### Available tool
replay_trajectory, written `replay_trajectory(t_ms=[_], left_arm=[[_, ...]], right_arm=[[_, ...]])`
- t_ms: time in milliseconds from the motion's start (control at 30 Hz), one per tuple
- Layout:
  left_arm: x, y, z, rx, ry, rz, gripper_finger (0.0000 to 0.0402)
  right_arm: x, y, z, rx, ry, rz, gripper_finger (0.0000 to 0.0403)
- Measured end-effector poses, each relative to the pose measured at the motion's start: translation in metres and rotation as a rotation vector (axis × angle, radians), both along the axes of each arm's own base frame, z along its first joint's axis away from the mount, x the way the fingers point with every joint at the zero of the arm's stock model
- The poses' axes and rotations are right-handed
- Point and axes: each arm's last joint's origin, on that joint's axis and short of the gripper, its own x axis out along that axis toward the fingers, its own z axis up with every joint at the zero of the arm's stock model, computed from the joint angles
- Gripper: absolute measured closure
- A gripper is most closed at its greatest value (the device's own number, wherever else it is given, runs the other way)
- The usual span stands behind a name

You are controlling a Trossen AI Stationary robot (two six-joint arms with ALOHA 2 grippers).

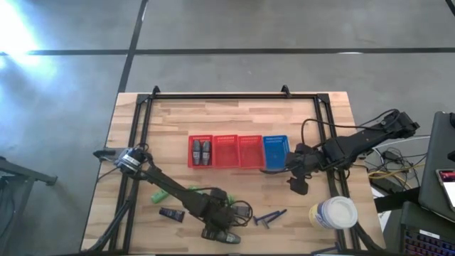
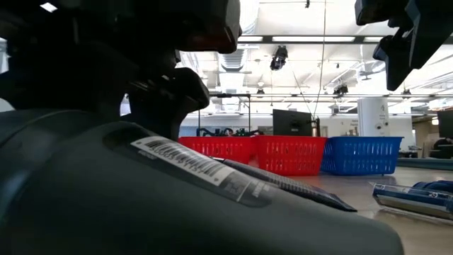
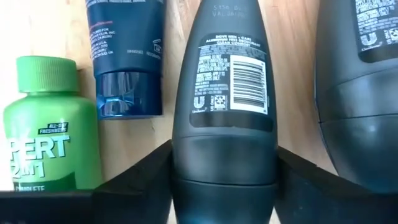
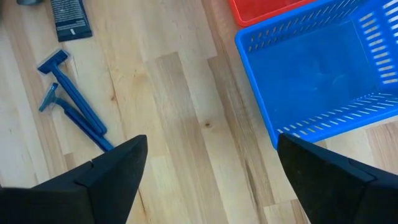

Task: Pick & Place Travel size toiletries
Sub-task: Put the black deodorant into the left red bin

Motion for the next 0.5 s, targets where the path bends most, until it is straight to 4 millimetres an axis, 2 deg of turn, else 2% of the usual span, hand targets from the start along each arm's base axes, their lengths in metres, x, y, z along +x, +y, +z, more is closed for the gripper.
replay_trajectory(t_ms=[133,267,367,500], left_arm=[[0.000,0.001,0.002,-0.019,0.008,0.061,0.0195],[-0.010,0.009,0.014,-0.001,0.046,0.266,0.0195],[-0.019,0.014,0.041,0.012,-0.047,0.498,0.0195],[-0.036,0.029,0.080,-0.012,-0.270,0.956,0.0195]], right_arm=[[0.000,0.000,0.000,-0.001,0.000,0.002,0.0055],[-0.001,0.000,0.000,-0.001,-0.001,0.004,0.0060],[-0.001,-0.001,0.001,-0.007,-0.005,0.013,0.0063],[-0.001,-0.002,0.002,-0.039,-0.016,0.035,0.0063]])
